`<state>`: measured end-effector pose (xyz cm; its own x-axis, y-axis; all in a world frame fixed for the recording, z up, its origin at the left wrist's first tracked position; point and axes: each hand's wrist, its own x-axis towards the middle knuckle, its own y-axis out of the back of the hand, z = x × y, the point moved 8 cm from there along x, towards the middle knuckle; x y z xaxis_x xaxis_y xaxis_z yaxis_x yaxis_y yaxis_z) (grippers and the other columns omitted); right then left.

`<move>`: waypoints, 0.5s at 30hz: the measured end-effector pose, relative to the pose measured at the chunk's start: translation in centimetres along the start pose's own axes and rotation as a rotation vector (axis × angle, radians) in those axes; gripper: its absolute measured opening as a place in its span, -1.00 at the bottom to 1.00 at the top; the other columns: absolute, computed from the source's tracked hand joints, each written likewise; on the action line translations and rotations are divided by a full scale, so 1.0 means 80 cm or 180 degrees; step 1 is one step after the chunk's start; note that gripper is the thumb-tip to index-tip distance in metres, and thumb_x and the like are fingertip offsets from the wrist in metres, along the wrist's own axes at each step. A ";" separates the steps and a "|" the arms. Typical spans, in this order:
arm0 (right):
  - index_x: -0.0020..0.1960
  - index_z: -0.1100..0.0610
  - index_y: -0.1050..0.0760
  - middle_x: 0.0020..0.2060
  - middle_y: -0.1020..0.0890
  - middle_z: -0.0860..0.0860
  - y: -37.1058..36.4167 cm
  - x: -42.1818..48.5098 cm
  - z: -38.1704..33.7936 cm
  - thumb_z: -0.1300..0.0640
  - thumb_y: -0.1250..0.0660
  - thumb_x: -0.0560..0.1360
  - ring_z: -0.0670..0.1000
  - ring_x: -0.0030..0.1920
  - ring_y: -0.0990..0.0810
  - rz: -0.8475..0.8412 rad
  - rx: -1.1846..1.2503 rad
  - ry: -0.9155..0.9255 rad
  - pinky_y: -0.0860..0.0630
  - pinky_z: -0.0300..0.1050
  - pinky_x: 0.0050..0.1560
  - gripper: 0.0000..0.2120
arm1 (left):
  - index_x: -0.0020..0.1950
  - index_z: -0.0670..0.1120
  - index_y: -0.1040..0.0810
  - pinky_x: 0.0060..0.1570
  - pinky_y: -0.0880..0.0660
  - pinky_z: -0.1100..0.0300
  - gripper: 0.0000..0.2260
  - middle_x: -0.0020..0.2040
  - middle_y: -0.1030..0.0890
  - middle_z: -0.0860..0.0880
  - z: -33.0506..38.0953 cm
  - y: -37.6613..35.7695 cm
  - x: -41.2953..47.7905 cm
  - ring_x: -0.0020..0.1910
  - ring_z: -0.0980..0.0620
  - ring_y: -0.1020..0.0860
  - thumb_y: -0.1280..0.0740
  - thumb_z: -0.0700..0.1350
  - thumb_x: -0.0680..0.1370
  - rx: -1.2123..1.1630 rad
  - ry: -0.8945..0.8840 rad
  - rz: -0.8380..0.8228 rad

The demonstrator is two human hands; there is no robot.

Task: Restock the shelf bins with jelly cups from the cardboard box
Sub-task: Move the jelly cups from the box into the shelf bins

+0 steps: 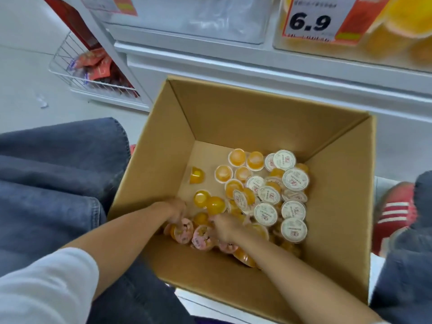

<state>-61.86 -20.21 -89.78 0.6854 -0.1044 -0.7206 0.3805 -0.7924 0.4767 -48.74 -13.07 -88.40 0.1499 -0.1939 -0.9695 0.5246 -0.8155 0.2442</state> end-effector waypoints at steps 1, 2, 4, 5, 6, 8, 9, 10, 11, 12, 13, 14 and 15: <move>0.16 0.12 -0.54 0.12 -0.60 0.13 -0.005 0.000 -0.004 0.06 -0.31 0.52 0.16 0.17 -0.53 0.0070 -0.0118 0.0029 -0.47 -0.05 0.08 -0.75 | 0.07 -0.17 -0.58 -0.10 -0.54 0.12 -0.74 -0.10 -0.70 -0.13 -0.004 -0.002 0.003 -0.11 -0.04 -0.65 -0.43 -0.04 0.48 0.0009 0.0040 0.0063; 0.11 0.13 -0.55 0.10 -0.60 0.14 -0.007 -0.001 -0.007 0.07 -0.30 0.53 0.17 0.16 -0.52 0.0199 -0.0216 0.0040 -0.45 -0.05 0.09 -0.79 | 0.03 -0.15 -0.57 -0.12 -0.52 0.11 -0.74 -0.07 -0.70 -0.14 -0.008 -0.004 0.004 -0.07 -0.06 -0.66 -0.43 0.01 0.47 -0.0024 0.0084 0.0073; 0.08 0.18 -0.55 0.10 -0.58 0.17 -0.007 -0.002 -0.007 0.08 -0.27 0.55 0.18 0.16 -0.50 0.0376 -0.0243 -0.0041 -0.43 -0.04 0.09 -0.79 | 0.03 -0.18 -0.59 -0.14 -0.50 0.11 -0.69 -0.07 -0.70 -0.15 -0.012 -0.008 0.009 -0.03 -0.07 -0.66 -0.39 0.06 0.51 -0.0111 0.0147 0.0042; 0.08 0.19 -0.53 0.10 -0.57 0.18 -0.006 -0.002 -0.007 0.08 -0.28 0.55 0.17 0.16 -0.48 0.0388 -0.0184 -0.0065 -0.42 -0.03 0.09 -0.79 | 0.04 -0.20 -0.61 -0.11 -0.52 0.10 -0.69 -0.06 -0.70 -0.15 -0.011 -0.007 0.008 -0.03 -0.07 -0.65 -0.35 0.05 0.53 -0.0096 0.0164 0.0040; 0.07 0.18 -0.51 0.07 -0.55 0.17 -0.004 -0.002 -0.007 0.07 -0.29 0.55 0.15 0.14 -0.47 0.0399 -0.0078 -0.0037 -0.40 -0.03 0.08 -0.81 | 0.06 -0.21 -0.62 -0.07 -0.54 0.07 -0.69 -0.05 -0.70 -0.15 -0.008 -0.004 0.004 -0.01 -0.08 -0.65 -0.33 0.03 0.55 -0.0074 0.0161 0.0078; -0.09 0.10 -0.41 -0.05 -0.50 0.11 0.001 -0.001 -0.007 0.10 -0.33 0.53 0.09 0.01 -0.45 0.0385 0.0239 0.0012 -0.39 -0.05 -0.03 -0.88 | 0.08 -0.22 -0.61 -0.02 -0.53 0.07 -0.73 0.01 -0.68 -0.14 0.005 0.008 -0.006 0.04 -0.10 -0.62 -0.30 -0.03 0.57 -0.0047 0.0105 0.0290; -0.19 0.06 -0.33 -0.11 -0.47 0.07 0.006 -0.002 -0.006 0.13 -0.34 0.52 0.06 -0.06 -0.44 0.0432 0.0482 0.0018 -0.39 -0.05 -0.09 -0.80 | 0.08 -0.22 -0.60 -0.04 -0.52 0.09 -0.75 0.02 -0.66 -0.14 0.013 0.018 -0.011 0.05 -0.11 -0.61 -0.30 -0.05 0.57 -0.0068 0.0046 0.0429; -0.25 0.03 -0.26 -0.16 -0.44 0.04 0.016 -0.006 -0.005 0.15 -0.34 0.51 0.05 -0.12 -0.42 0.0549 0.0732 0.0025 -0.38 -0.04 -0.14 -0.72 | 0.04 -0.20 -0.61 -0.08 -0.50 0.11 -0.79 0.00 -0.63 -0.15 0.020 0.029 -0.017 0.04 -0.11 -0.59 -0.30 -0.08 0.56 -0.0172 -0.0014 0.0576; -0.28 0.02 -0.21 -0.20 -0.42 0.02 0.031 -0.011 0.001 0.17 -0.33 0.51 0.03 -0.17 -0.40 0.0744 0.0968 0.0002 -0.37 -0.04 -0.18 -0.67 | -0.06 -0.16 -0.59 -0.14 -0.46 0.13 -0.86 -0.06 -0.60 -0.15 0.025 0.041 -0.022 -0.02 -0.09 -0.57 -0.30 -0.11 0.55 -0.0389 -0.0080 0.0763; -0.28 0.01 -0.19 -0.24 -0.39 0.00 0.047 -0.018 0.007 0.18 -0.31 0.51 0.02 -0.20 -0.39 0.0946 0.1189 -0.0051 -0.35 -0.05 -0.20 -0.67 | -0.19 -0.11 -0.52 -0.22 -0.41 0.16 -0.89 -0.14 -0.55 -0.12 0.028 0.055 -0.027 -0.09 -0.05 -0.53 -0.31 -0.15 0.54 -0.0726 -0.0152 0.0968; -0.26 0.01 -0.21 -0.27 -0.39 0.00 0.066 -0.025 0.015 0.18 -0.29 0.52 0.02 -0.23 -0.38 0.1135 0.1437 -0.0090 -0.34 -0.05 -0.22 -0.70 | -0.29 -0.08 -0.43 -0.27 -0.39 0.18 -0.81 -0.22 -0.49 -0.08 0.030 0.070 -0.030 -0.15 -0.03 -0.48 -0.31 -0.18 0.53 -0.1126 -0.0218 0.1165; -0.19 0.01 -0.25 -0.27 -0.40 0.00 0.086 -0.036 0.023 0.17 -0.26 0.54 0.01 -0.26 -0.39 0.1276 0.1730 -0.0133 -0.34 -0.04 -0.23 -0.78 | -0.33 -0.06 -0.36 -0.28 -0.42 0.18 -0.74 -0.28 -0.45 -0.05 0.031 0.085 -0.037 -0.19 -0.02 -0.46 -0.31 -0.20 0.53 -0.1578 -0.0312 0.1314; -0.07 0.01 -0.31 -0.25 -0.44 0.00 0.105 -0.049 0.031 0.15 -0.22 0.57 0.02 -0.28 -0.43 0.1382 0.2065 -0.0127 -0.38 -0.03 -0.26 -0.90 | -0.33 -0.06 -0.34 -0.27 -0.48 0.16 -0.73 -0.31 -0.42 -0.04 0.034 0.100 -0.047 -0.25 -0.01 -0.46 -0.32 -0.22 0.53 -0.2062 -0.0429 0.1416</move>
<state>-62.89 -27.93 -84.17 0.6624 -0.4973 -0.5604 -0.3640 -0.8674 0.3394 -47.37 -20.37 -82.82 0.3788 -0.5248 -0.7623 0.8284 -0.1749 0.5321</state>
